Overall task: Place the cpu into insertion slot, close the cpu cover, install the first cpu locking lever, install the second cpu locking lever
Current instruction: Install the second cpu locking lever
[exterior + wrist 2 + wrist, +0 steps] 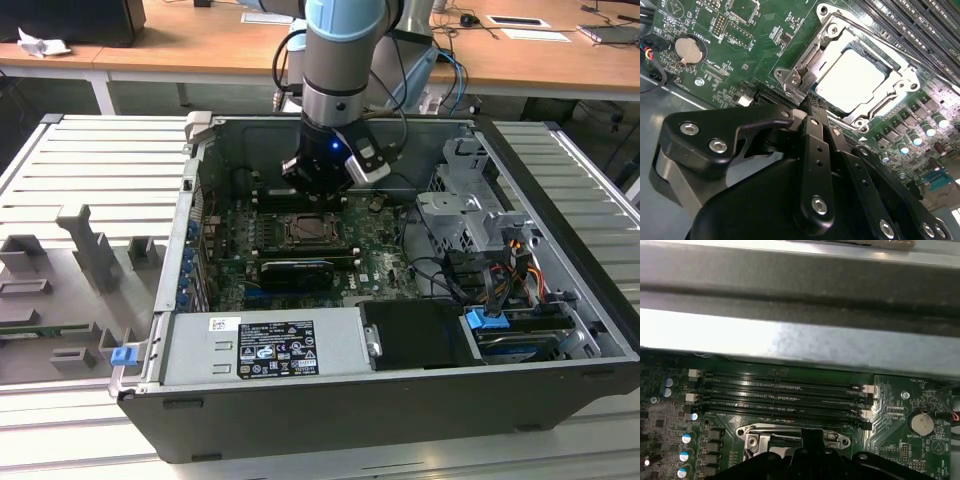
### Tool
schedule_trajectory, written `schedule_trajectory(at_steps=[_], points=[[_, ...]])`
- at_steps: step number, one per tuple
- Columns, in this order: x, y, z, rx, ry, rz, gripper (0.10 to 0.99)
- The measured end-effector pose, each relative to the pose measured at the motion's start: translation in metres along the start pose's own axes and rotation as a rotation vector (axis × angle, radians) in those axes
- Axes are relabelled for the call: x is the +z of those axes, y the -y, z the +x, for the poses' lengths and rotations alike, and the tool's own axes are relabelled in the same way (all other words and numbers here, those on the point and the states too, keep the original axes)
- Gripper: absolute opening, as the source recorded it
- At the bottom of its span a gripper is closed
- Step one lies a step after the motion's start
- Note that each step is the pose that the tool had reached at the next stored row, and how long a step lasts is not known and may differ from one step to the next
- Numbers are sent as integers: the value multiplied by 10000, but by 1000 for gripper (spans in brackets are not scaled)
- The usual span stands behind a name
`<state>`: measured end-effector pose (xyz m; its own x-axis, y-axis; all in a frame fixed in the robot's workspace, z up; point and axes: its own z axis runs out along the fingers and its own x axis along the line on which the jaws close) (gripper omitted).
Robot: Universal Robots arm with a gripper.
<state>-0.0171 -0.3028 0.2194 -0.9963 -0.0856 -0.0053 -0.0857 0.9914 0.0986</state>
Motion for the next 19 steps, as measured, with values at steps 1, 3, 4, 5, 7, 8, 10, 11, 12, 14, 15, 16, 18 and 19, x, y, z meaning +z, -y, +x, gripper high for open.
schedule_trajectory(at_steps=[1, 3, 4, 5, 7, 8, 10, 11, 12, 14, 15, 16, 18, 19], points=[[-30, -2, 0, -1, 0, -1, 106], [-56, 33, 4, -2, -1, 0, 106], [-55, 74, 7, -1, 0, 0, 106], [-49, 86, 8, 0, -1, 1, 106], [-132, 78, 8, 6, 1, -1, 106], [-162, 75, 8, 8, 0, 0, 106], [-191, 77, 7, 9, 2, -2, 106], [-192, 86, 8, 11, 2, -2, 106], [-195, 101, 10, 15, 2, 0, 106], [-197, 132, 13, 19, 2, -1, 106], [-199, 146, 14, 20, 2, 0, 106], [-201, 171, 16, 20, 2, -1, 106], [-203, 197, 18, 22, 3, -1, 106], [-204, 213, 20, 22, 2, 0, 106]])
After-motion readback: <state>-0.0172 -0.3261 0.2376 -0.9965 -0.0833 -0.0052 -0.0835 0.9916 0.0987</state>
